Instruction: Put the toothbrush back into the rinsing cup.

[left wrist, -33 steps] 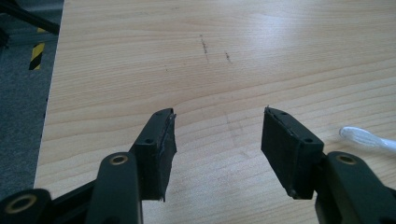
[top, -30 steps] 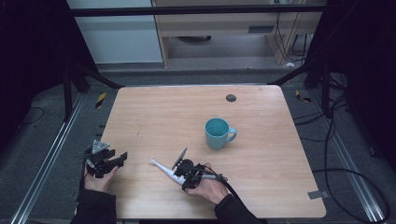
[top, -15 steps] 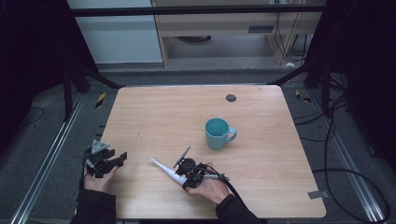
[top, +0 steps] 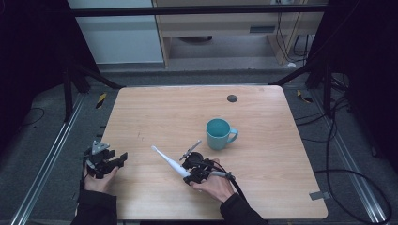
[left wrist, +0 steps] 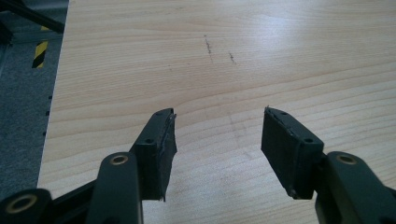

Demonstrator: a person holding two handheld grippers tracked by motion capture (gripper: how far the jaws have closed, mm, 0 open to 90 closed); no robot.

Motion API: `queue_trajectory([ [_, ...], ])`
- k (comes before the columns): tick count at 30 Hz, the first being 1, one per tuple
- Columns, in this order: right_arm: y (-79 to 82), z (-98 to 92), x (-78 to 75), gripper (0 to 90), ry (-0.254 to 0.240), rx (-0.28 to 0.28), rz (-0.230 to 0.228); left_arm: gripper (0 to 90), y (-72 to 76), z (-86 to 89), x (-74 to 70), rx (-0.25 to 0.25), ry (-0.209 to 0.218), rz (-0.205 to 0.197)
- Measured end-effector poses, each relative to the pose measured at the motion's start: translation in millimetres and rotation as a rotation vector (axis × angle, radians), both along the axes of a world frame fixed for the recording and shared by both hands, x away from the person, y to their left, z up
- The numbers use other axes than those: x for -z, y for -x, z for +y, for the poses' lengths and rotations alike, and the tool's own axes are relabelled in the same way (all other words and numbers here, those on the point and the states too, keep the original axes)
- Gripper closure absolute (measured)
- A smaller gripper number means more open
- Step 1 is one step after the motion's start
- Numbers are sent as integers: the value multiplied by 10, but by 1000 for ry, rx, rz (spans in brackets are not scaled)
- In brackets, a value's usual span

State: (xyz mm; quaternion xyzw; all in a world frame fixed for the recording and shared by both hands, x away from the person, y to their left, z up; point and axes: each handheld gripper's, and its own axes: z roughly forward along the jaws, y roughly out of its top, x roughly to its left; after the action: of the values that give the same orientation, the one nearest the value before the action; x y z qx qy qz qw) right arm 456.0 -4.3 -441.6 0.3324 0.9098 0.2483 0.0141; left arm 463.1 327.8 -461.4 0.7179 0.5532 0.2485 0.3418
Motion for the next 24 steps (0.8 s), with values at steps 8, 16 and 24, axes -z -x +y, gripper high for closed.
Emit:
queue_trajectory([
  [8,-2,-67,-135,667,-107,25,-82,442,-3,5,2,2,-2,1],
  [16,20,-169,-252,666,-246,78,-202,442,3,4,-3,2,-2,-4],
  [24,22,-233,-313,666,-322,105,-275,443,3,-1,2,2,-1,-4],
])
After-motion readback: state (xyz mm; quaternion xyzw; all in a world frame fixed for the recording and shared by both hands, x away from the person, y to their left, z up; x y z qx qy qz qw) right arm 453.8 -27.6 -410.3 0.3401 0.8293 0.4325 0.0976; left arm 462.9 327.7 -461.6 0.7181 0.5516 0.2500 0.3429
